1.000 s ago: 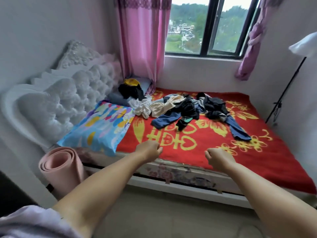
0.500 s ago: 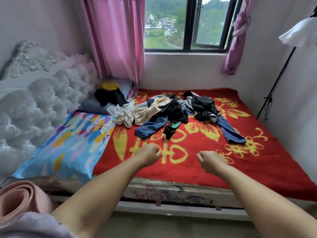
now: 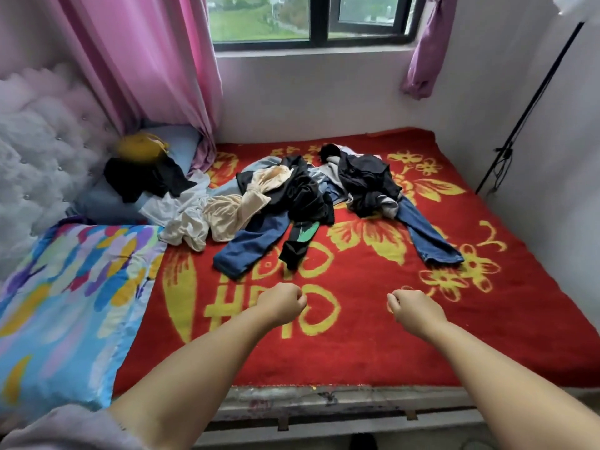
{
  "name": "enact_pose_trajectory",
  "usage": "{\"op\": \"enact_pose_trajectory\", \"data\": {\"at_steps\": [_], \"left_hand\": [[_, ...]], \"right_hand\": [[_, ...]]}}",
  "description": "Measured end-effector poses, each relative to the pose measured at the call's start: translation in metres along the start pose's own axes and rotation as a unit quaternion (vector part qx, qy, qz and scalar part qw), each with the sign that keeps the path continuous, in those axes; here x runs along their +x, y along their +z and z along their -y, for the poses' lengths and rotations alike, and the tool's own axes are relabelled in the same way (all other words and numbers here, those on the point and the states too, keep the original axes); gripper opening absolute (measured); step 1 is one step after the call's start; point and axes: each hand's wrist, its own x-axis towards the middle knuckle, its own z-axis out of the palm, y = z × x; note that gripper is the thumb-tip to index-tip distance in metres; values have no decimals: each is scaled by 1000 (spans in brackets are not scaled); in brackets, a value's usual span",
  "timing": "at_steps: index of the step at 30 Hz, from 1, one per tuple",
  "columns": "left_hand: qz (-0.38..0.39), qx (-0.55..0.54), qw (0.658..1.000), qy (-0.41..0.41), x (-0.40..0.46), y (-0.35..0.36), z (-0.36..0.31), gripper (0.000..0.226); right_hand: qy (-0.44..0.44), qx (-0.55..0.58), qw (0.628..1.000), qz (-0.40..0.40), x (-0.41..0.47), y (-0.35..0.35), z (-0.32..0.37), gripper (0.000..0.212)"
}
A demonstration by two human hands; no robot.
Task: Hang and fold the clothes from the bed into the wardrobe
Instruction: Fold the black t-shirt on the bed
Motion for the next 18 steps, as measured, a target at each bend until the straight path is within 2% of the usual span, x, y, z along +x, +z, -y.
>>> {"op": "enact_pose_trajectory", "data": {"at_steps": [6, 10, 15, 18], "left_hand": [[34, -42, 997, -60, 101, 20, 5, 33], [66, -28, 993, -96, 159, 52, 18, 32], [70, -11, 992, -104, 224, 88, 39, 32], [31, 38, 994, -103, 271, 110, 61, 42]], "right_hand": [[-28, -25, 998, 54, 122, 25, -20, 35], [-53, -44, 992, 106, 201, 55, -24, 33], [-69, -41, 985, 155, 283, 111, -19, 30], [-81, -23, 985, 151, 327, 155, -8, 31]]}}
